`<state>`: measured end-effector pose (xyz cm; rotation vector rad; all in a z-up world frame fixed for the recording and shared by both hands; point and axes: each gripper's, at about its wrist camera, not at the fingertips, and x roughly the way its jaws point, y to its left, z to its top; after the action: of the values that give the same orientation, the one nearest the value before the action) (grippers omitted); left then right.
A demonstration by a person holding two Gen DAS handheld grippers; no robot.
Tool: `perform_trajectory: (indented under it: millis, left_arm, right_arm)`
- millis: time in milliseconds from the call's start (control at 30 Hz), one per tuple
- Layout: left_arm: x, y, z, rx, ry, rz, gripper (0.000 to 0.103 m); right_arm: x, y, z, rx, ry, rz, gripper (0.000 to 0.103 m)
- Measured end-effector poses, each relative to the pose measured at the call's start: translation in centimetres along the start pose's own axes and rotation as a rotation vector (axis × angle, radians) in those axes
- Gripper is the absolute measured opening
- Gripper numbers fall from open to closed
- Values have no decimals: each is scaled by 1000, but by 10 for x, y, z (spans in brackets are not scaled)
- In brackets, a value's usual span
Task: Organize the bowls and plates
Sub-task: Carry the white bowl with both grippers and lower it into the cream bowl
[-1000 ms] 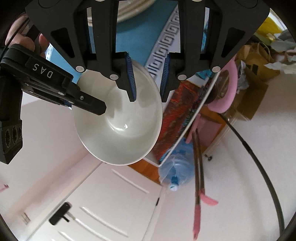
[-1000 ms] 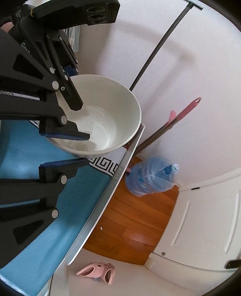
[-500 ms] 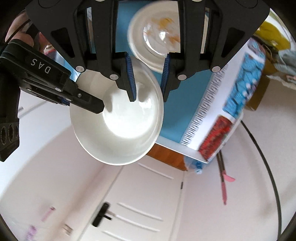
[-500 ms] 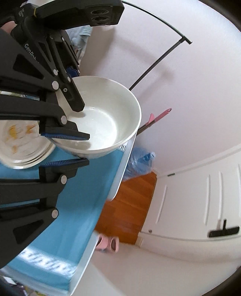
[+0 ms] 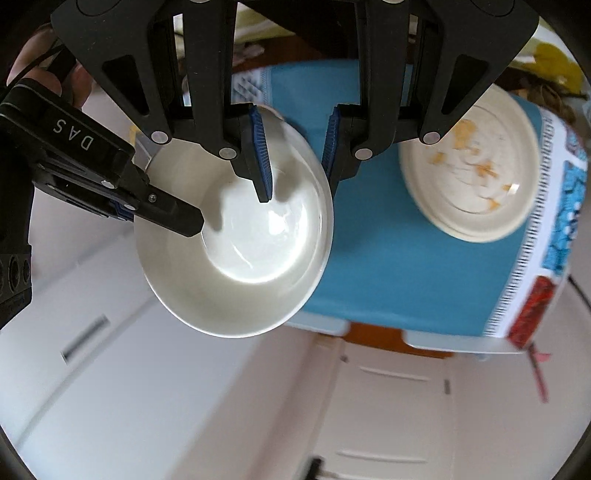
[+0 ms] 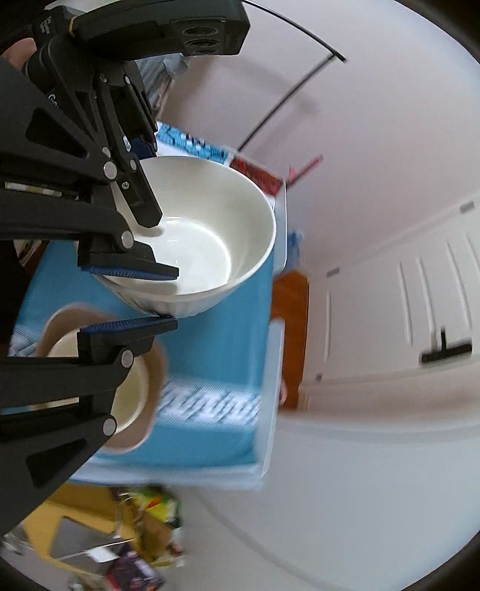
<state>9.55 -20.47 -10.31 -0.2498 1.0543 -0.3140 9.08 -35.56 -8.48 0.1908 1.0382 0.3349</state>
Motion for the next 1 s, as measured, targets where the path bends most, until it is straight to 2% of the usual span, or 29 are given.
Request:
perform_trajectory:
  millis: [200,433,733,1000]
  left_arm:
    - [44,-43,-27,89,109,-32,23]
    - [87,-61,-47,158,202,10,23]
    - [108,-72,-56,225,236,77,23]
    - [115,-76,-55,282,228,127,23]
  right_arm:
    - [-1,-50,-37,115,26,-61,18]
    - [21,-91,-65,208,74,-76,18]
    - [36,-101,-75,192,102,-100,18]
    - [41,-101,-78,154,113,-132,18]
